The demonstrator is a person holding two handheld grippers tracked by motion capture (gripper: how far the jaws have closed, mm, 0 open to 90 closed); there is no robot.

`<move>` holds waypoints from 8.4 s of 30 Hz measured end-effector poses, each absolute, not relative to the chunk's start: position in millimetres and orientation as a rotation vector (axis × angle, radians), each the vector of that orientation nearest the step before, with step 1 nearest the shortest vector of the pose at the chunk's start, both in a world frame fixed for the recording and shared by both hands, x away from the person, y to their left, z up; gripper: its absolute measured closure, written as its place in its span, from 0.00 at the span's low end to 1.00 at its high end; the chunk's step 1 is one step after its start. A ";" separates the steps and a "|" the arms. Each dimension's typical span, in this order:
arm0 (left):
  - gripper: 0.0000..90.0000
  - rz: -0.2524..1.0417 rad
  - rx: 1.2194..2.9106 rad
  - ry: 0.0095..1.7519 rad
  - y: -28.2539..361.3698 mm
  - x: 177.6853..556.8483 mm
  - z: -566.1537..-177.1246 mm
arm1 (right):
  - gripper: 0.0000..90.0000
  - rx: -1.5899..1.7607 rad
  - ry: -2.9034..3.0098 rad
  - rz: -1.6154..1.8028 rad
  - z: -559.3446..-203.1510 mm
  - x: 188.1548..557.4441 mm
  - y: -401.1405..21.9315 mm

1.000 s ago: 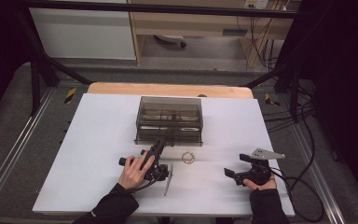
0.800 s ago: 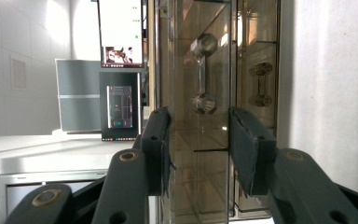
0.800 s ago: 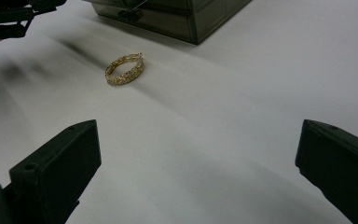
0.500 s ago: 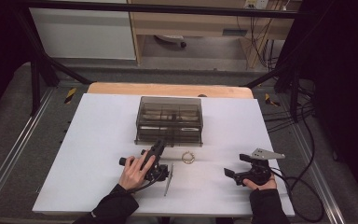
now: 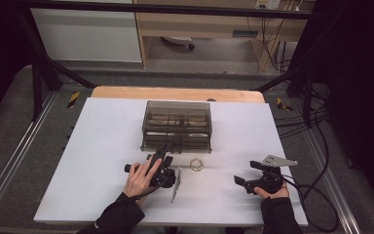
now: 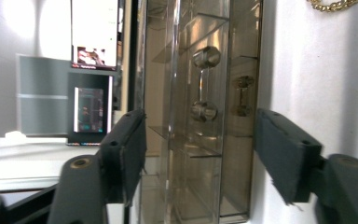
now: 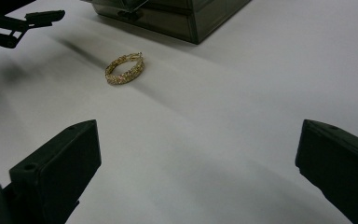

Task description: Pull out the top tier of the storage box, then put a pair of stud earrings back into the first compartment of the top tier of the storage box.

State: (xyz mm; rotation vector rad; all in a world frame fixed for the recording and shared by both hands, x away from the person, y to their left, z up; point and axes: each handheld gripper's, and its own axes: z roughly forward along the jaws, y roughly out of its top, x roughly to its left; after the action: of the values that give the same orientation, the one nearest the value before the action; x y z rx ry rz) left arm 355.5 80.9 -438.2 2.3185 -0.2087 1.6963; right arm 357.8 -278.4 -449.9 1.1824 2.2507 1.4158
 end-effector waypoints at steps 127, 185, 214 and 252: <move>0.07 0.547 2.007 0.917 277.0 364.3 -435.5 | 0.01 1.224 2.265 1.291 -440.3 369.1 -208.2; 0.06 0.538 2.000 0.932 280.3 366.7 -438.4 | 0.67 1.293 2.249 1.179 -454.1 397.7 -147.5; 0.06 0.539 2.005 0.930 279.9 366.7 -438.8 | 0.87 1.376 2.281 1.196 -456.4 399.5 -145.6; 0.06 0.540 2.003 0.932 280.5 366.5 -438.7 | 0.97 1.389 2.302 1.236 -449.3 396.8 -147.9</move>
State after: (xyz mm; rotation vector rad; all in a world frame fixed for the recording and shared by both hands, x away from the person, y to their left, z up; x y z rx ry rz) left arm 366.5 280.5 -438.7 2.0031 0.9322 0.5402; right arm 396.8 -147.9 -449.3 1.3894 2.3023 1.2356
